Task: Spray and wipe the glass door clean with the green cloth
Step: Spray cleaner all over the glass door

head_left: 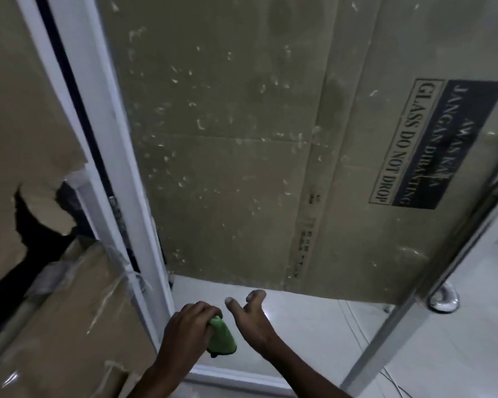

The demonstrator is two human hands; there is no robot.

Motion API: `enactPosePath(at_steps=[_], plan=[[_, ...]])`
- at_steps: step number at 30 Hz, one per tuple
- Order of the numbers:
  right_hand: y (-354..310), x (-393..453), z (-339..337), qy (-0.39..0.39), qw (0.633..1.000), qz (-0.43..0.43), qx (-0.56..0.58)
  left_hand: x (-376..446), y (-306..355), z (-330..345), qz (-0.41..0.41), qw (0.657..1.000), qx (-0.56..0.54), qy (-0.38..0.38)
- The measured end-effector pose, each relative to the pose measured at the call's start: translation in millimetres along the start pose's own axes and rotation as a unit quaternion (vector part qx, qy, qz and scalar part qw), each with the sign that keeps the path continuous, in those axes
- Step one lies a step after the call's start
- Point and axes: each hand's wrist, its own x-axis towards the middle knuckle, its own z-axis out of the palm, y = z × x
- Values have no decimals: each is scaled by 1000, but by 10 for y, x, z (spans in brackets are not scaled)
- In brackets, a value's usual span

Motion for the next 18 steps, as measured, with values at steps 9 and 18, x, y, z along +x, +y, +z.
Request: enactPosePath(at_steps=[9, 18], plan=[[-653, 140, 98, 37, 993, -96, 63, -4, -257, -280, -30, 999, -5, 40], [-44, 138, -538, 125, 976, -25, 176, 147, 62, -40, 5, 999, -29, 41]])
